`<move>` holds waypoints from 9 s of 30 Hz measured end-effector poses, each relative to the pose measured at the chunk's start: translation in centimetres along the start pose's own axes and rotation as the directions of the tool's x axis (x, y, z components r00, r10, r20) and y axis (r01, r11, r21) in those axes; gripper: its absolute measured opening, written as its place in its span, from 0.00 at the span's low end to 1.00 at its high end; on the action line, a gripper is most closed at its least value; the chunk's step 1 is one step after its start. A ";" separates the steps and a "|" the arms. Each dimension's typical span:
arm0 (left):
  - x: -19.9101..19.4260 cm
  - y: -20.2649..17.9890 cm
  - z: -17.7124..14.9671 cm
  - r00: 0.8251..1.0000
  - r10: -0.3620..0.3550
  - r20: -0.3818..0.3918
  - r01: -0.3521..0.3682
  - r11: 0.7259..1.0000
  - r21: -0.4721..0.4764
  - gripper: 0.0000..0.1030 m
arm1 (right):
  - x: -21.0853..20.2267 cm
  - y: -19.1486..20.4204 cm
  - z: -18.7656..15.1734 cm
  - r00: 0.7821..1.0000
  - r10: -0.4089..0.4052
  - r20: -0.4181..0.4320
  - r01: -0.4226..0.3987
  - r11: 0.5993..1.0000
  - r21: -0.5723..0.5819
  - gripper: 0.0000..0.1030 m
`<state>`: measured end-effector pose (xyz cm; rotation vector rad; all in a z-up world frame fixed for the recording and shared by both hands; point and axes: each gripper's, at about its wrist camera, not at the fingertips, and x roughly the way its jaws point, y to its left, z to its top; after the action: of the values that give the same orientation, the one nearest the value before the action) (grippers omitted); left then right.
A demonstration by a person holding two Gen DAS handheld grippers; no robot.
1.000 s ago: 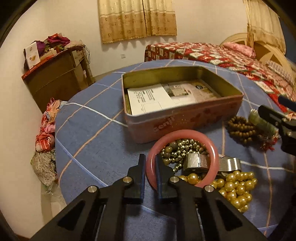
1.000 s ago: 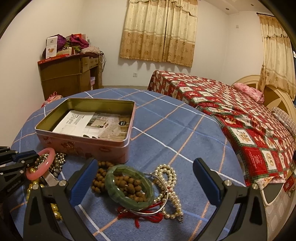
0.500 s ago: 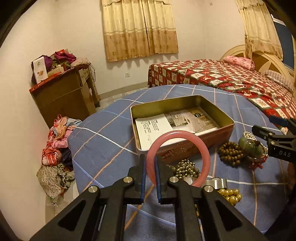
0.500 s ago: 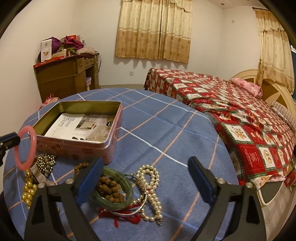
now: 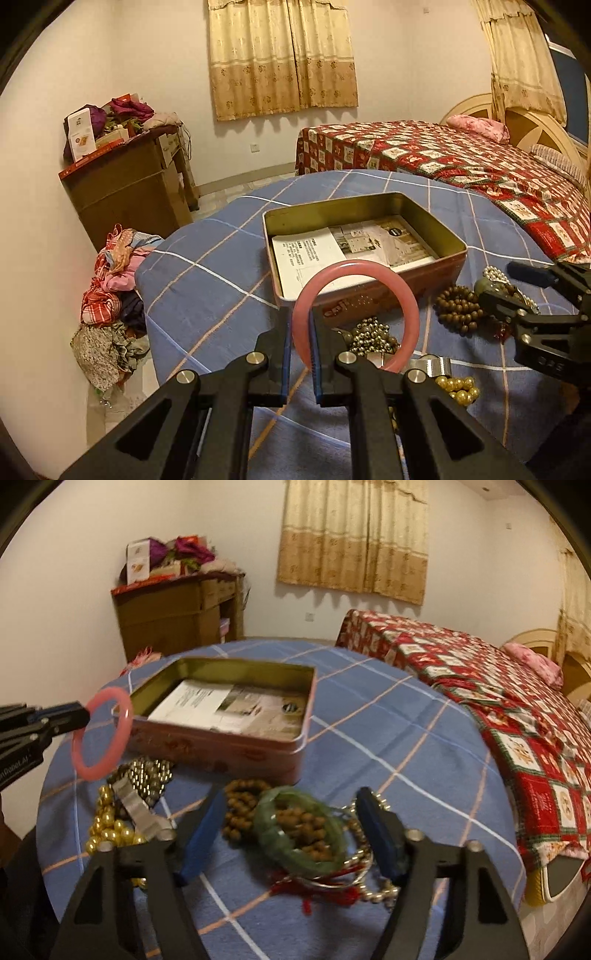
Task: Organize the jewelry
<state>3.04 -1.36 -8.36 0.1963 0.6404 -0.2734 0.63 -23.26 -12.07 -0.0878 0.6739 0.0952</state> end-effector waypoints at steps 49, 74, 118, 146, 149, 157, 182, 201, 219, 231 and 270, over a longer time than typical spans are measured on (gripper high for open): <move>3.1 2.1 5.5 0.999 0.034 0.029 -0.034 0.999 0.005 0.08 | -1.3 -1.3 7.5 0.987 0.068 0.143 -0.061 0.997 -0.051 0.20; 11.1 2.2 8.2 0.994 0.076 -0.079 -0.069 0.994 0.082 0.08 | 6.7 1.5 10.6 0.995 0.068 0.075 -0.057 0.989 -0.137 0.20; 1.5 -3.1 -0.5 0.991 -0.015 -0.134 0.018 1.000 0.025 0.70 | -0.9 -3.7 0.1 0.998 -0.062 0.011 0.061 0.997 0.037 0.74; 4.5 -0.8 -2.1 0.988 -0.023 -0.153 0.024 1.000 0.001 0.71 | -1.5 -5.4 -1.4 0.998 -0.059 0.038 0.056 0.994 0.093 0.82; 4.3 -1.3 -1.9 0.986 -0.067 -0.151 0.069 0.998 0.007 0.54 | -1.5 -5.1 -1.4 0.999 -0.036 0.034 0.034 0.996 0.077 0.82; 3.6 -1.4 -1.8 0.984 -0.115 -0.135 0.118 0.993 0.013 0.18 | -1.4 -4.5 -1.5 1.000 0.000 0.026 -0.002 0.999 0.052 0.72; 2.0 -2.7 -0.5 0.979 -0.125 -0.159 0.114 0.990 -0.078 0.84 | -1.6 -4.6 -1.4 0.999 0.012 0.047 -0.015 0.999 0.047 0.72; 3.6 0.4 -2.5 0.972 -0.088 -0.216 0.078 0.995 -0.055 0.84 | -1.6 -4.7 -1.7 0.998 0.024 0.054 -0.028 0.998 0.059 0.72; 4.4 -0.4 -1.9 0.967 -0.138 -0.213 0.121 0.988 -0.092 0.59 | -1.5 -3.2 -2.0 0.999 0.025 0.044 -0.026 0.999 0.029 0.76; 3.0 -0.8 -0.9 0.974 -0.154 -0.165 0.145 0.987 -0.066 0.00 | -1.4 -2.9 -2.1 0.999 0.029 0.042 -0.031 0.999 0.031 0.76; 0.5 -3.4 1.1 0.980 -0.112 -0.162 0.110 0.994 -0.021 0.14 | -1.5 -5.4 -2.1 0.995 0.043 0.090 -0.051 0.995 0.084 0.81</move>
<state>3.00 -4.92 -8.15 0.1722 0.8165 -0.3637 -1.26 -28.93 -12.50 0.0157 0.5917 0.1146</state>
